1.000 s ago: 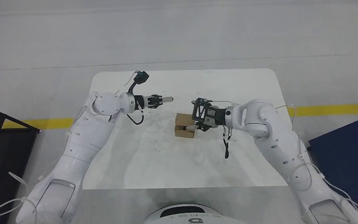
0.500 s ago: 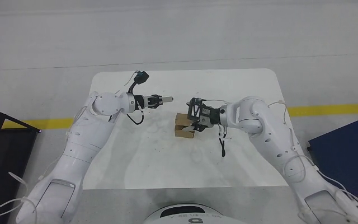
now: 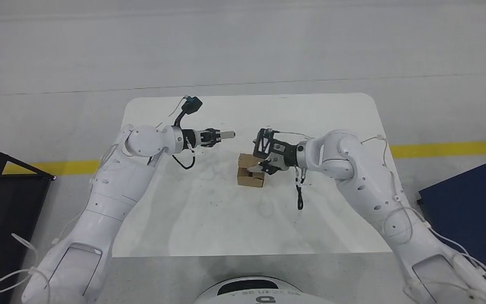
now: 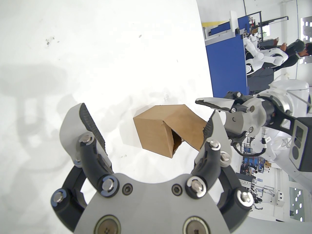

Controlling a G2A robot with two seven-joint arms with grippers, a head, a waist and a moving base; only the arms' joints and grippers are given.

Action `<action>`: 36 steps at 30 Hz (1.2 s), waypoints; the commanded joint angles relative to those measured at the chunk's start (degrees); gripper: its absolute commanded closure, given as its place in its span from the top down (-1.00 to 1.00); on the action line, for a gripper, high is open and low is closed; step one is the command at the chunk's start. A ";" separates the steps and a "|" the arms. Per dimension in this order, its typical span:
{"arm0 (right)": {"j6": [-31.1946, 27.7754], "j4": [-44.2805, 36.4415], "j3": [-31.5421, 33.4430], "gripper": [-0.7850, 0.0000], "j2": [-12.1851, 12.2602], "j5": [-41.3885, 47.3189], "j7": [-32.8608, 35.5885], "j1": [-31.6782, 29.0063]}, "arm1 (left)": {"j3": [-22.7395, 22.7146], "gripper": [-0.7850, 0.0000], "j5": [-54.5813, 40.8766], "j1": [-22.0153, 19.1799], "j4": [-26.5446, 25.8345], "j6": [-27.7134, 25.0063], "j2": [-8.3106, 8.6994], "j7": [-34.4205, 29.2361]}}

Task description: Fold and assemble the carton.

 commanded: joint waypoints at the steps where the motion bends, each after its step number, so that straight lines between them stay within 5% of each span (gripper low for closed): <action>1: 0.10 0.16 -0.14 -0.22 -0.01 0.06 -0.07 0.09 | 0.00 1.00 0.00 0.00 0.00 0.00 0.00 0.00; 5: 0.73 0.06 -0.19 -1.00 0.03 -0.46 -0.43 0.13 | 0.00 1.00 0.00 0.00 0.00 0.00 0.00 0.00; 12: 6.65 -4.35 -0.32 -1.00 0.35 -10.77 -2.67 -2.30 | 0.00 1.00 0.00 0.00 0.00 0.00 0.00 0.00; 18: 16.54 -11.99 -0.25 -1.00 1.19 -27.47 -6.06 -9.07 | 0.00 1.00 0.00 0.00 0.00 0.00 0.00 0.00; 23: 19.76 -15.81 3.31 -0.98 2.21 -32.33 -9.11 -14.30 | 0.00 1.00 0.00 0.00 0.00 0.00 0.00 0.00; 26: 19.27 -16.87 4.98 -0.28 2.61 -32.27 -8.61 -16.45 | 0.00 1.00 0.00 0.00 0.00 0.00 0.00 0.00; 30: 15.71 -17.06 4.67 0.04 2.66 -30.55 -7.34 -16.98 | 0.00 1.00 0.00 0.00 0.00 0.00 0.00 0.00; 36: 10.44 -14.37 2.80 0.84 2.08 -24.57 -7.00 -14.81 | 0.00 1.00 0.00 0.00 0.00 0.00 0.00 0.00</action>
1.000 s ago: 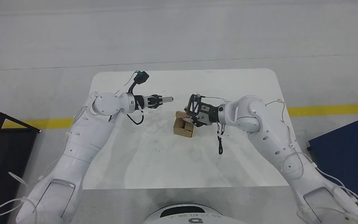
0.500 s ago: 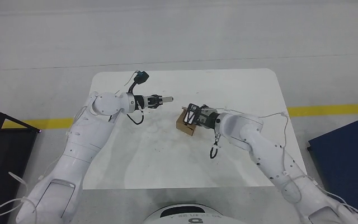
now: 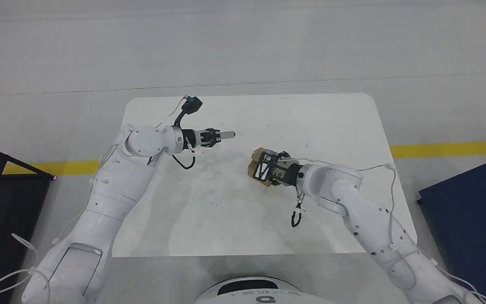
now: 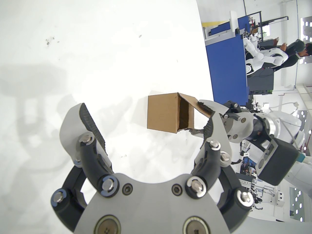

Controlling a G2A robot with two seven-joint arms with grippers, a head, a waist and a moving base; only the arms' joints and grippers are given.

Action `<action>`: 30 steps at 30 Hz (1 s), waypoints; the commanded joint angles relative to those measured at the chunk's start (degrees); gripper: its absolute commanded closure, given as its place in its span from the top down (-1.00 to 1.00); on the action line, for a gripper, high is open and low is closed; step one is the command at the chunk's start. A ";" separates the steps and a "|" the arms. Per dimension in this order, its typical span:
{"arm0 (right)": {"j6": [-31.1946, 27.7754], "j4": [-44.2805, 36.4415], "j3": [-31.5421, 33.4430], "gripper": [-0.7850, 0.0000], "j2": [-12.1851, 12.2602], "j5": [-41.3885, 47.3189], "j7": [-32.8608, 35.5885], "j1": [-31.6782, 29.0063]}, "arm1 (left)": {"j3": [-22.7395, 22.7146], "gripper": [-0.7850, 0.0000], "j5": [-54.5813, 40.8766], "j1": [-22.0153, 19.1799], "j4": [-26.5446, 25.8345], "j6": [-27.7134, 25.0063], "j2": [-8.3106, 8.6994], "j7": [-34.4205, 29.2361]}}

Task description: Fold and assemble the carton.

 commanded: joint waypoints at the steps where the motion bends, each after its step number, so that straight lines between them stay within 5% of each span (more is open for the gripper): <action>1: -3.18 0.90 0.14 0.88 -0.05 3.64 -1.49 0.70 | 0.00 1.00 0.00 0.00 0.00 0.00 0.00 0.00; 7: -10.48 2.47 5.39 0.98 0.66 16.17 -10.57 -0.71 | 0.00 1.00 0.00 0.00 0.00 0.00 0.00 0.00; 8: -10.51 3.26 6.72 0.87 0.74 18.86 -12.80 -1.15 | 0.00 1.00 0.00 0.00 0.00 0.00 0.00 0.00; 17: -7.17 14.08 9.12 0.91 0.18 27.50 -21.93 0.01 | 0.00 1.00 0.00 0.00 0.00 0.00 0.00 0.00; 30: -5.67 22.03 6.87 1.00 -0.56 28.86 -17.70 3.09 | 0.12 1.00 -1.68 1.79 -3.17 -1.61 0.20 -1.56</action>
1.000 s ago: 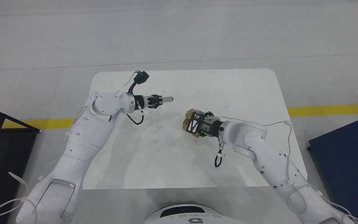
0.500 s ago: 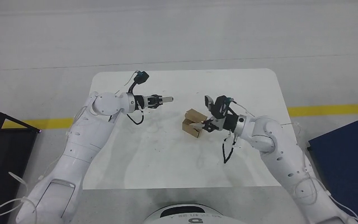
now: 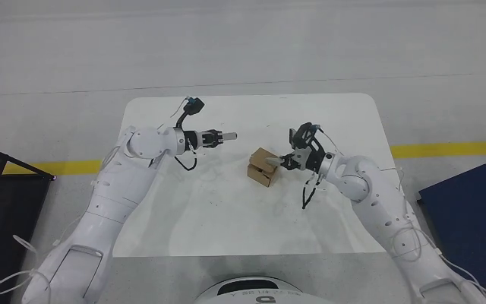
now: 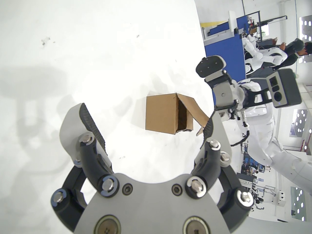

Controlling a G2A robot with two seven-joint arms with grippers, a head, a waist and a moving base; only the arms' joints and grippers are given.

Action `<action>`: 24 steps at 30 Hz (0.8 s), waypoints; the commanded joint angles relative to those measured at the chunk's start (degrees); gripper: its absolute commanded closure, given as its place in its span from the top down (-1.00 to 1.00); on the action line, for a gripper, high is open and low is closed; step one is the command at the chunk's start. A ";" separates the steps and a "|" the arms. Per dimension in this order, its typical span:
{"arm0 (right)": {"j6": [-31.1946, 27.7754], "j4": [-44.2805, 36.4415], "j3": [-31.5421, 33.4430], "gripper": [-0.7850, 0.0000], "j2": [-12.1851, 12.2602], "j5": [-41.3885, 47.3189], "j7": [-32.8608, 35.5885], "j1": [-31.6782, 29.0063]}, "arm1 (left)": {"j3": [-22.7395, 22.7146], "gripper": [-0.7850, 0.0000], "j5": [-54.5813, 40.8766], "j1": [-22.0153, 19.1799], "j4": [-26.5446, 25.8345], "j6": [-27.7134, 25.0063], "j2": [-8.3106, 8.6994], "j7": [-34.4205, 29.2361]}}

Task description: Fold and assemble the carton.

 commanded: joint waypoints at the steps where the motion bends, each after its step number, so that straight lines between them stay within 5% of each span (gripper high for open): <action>1: 0.05 0.21 -0.20 0.99 -0.03 0.03 0.77 0.09 | -0.04 1.00 -1.72 0.51 -1.20 -0.90 0.15 -2.84; 8: 0.64 1.11 -0.17 0.94 -0.22 2.26 0.92 0.21 | 1.34 1.00 -1.04 1.54 -4.72 -0.42 0.91 -12.53; 12: 1.79 2.99 0.30 0.66 -0.48 7.32 1.39 0.72 | 3.70 1.00 2.63 0.90 -4.89 0.96 0.74 -12.44; 24: 0.88 4.41 -1.25 0.87 -0.76 8.02 6.38 2.45 | 9.93 1.00 3.46 -3.17 -0.59 1.18 -0.95 -10.55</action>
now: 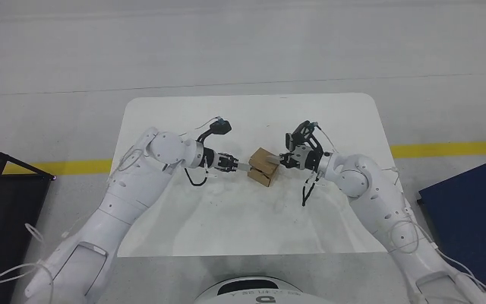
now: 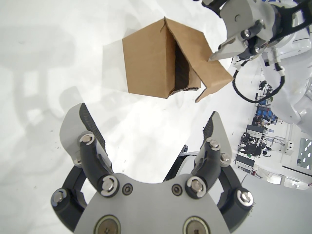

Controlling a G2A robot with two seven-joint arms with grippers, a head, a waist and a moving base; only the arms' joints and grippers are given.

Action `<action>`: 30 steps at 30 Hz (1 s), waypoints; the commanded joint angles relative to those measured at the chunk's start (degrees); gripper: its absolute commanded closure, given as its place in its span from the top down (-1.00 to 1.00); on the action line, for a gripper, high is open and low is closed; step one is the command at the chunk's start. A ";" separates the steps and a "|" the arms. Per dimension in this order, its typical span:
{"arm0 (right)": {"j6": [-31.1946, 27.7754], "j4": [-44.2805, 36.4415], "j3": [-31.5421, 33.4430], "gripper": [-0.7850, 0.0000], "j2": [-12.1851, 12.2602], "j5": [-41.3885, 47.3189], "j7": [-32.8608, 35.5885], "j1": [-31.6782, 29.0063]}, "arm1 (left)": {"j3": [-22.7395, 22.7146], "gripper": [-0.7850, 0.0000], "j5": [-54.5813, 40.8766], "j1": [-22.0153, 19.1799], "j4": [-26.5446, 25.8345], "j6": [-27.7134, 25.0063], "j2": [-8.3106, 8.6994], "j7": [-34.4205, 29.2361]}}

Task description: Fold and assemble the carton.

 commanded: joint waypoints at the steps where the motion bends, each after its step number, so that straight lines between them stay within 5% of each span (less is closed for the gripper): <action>1: -0.06 0.00 0.05 0.87 0.00 0.04 -0.12 -0.04 | 0.67 1.00 0.26 -0.31 0.49 -0.03 -0.17 0.27; 30: -0.51 0.66 -0.99 0.67 -0.34 0.65 1.54 0.60 | 5.27 1.00 2.00 -3.13 4.31 2.06 -1.55 2.08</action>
